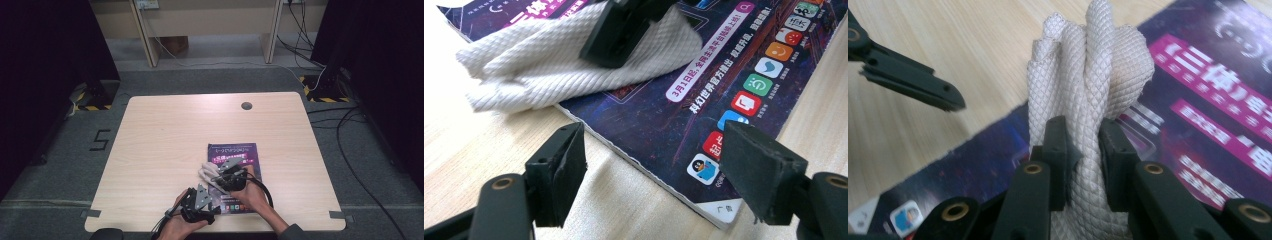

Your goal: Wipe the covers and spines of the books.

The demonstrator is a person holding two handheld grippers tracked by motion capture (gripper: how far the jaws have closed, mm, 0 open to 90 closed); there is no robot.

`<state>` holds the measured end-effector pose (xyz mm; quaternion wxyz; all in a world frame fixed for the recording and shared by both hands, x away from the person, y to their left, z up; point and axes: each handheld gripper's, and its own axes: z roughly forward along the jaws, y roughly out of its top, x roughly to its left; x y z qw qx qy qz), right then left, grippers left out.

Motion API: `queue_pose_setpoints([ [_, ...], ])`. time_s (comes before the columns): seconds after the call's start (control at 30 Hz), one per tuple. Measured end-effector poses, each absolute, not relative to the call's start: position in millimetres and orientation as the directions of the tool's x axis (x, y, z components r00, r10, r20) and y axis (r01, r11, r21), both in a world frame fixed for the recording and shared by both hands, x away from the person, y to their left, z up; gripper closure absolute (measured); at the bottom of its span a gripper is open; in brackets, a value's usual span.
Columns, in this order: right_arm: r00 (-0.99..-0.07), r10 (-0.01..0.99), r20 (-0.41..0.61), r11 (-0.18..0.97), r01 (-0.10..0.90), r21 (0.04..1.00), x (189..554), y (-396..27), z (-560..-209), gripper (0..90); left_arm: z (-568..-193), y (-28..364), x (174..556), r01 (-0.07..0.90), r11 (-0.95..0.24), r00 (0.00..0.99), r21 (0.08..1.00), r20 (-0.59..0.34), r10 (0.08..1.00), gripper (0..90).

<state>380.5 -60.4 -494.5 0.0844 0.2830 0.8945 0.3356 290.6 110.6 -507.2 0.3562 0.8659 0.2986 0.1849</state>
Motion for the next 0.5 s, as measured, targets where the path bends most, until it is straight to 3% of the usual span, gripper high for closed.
queue_pose_setpoints([
  [0.5, -0.676, 0.736, 0.025, 0.511, 0.579, 0.636, 395.1, -153.0, -491.1, 77.1, -507.5, 110.7, 290.4, 0.389, -0.562, 0.751, 0.73, 0.102, 0.653, 26.0],
])
